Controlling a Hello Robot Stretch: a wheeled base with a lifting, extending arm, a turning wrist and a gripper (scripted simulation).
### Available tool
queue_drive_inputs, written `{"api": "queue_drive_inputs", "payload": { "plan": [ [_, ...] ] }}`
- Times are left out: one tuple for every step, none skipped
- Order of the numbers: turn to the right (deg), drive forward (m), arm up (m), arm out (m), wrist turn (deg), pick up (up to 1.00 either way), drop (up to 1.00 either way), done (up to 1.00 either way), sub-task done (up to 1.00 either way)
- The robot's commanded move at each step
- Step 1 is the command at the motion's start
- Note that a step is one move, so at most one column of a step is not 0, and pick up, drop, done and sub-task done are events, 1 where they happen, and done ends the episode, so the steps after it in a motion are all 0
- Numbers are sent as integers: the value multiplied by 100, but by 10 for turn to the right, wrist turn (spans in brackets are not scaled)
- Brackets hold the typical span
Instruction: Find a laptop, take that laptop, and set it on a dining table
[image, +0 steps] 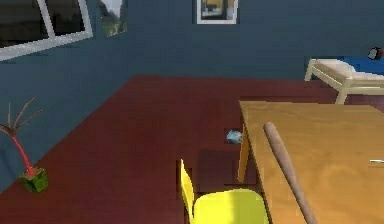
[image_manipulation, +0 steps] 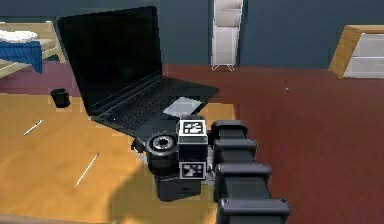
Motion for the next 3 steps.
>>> {"api": "queue_drive_inputs", "payload": {
  "plan": [
    [0, 0, 0, 40, 0, 0, 0, 0, 0],
    [0, 0, 0, 0, -450, 0, 0, 0, 0],
    [0, 0, 0, 0, -300, 0, 0, 0, 0]
  ]
}}
